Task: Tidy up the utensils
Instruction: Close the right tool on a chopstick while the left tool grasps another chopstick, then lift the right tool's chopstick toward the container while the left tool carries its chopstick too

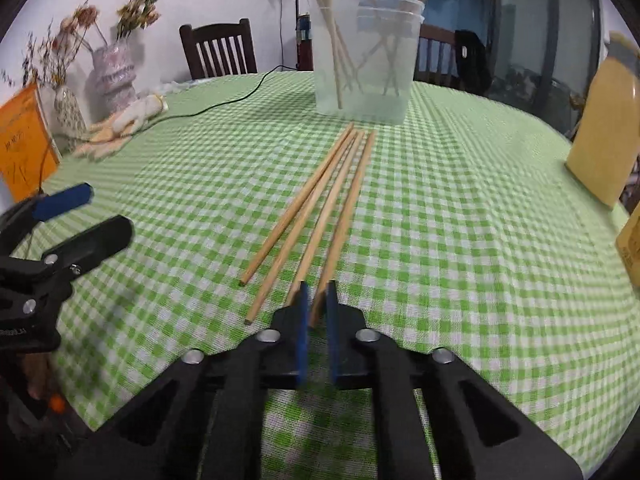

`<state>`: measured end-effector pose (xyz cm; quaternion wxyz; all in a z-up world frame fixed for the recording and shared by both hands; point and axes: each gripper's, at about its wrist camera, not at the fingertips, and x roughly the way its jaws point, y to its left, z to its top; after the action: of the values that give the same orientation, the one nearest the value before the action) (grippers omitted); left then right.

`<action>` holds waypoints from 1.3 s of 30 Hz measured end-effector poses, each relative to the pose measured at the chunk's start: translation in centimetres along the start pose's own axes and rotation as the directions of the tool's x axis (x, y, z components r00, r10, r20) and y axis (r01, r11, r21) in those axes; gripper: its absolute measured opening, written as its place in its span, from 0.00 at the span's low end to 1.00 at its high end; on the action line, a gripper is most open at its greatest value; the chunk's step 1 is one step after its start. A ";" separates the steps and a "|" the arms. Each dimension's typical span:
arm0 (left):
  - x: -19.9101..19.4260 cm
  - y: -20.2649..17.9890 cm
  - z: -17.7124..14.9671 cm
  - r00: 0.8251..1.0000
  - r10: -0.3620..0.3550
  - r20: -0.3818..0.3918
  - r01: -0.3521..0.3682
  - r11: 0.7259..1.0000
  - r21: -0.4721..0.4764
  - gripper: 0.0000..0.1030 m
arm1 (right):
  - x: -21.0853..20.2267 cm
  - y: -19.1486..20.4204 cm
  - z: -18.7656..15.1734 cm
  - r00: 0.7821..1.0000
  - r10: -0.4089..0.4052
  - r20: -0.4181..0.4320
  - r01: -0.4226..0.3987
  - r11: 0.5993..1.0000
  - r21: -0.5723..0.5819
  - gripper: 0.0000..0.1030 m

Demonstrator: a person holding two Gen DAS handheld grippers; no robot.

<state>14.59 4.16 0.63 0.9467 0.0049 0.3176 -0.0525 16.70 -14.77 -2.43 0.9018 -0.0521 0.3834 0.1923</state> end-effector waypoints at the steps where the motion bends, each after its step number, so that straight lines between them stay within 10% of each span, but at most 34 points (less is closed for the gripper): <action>1: 0.3 -0.4 0.3 1.000 0.001 -0.010 0.000 1.000 0.011 0.92 | -0.1 -0.4 0.0 1.000 -0.017 0.004 0.017 1.000 0.019 0.05; 19: 7.6 -7.1 1.4 0.974 0.017 -0.227 0.018 0.989 0.147 0.61 | -2.3 -6.1 -2.4 0.998 -0.050 0.047 0.043 0.989 0.143 0.05; 28: 6.6 -5.4 1.5 0.962 0.023 -0.272 0.008 0.994 0.113 0.05 | -2.8 -6.3 -3.1 0.997 -0.034 0.067 0.026 0.992 0.121 0.05; 39: 5.9 -5.8 1.0 0.964 -0.003 -0.265 0.031 0.994 0.103 0.13 | -2.9 -5.9 -3.1 0.997 -0.025 0.071 0.017 0.993 0.113 0.05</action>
<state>19.30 -2.19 -2.02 0.8939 0.0596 0.4377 -0.0763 15.05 -21.89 -2.88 0.9186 0.0018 0.3600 0.1627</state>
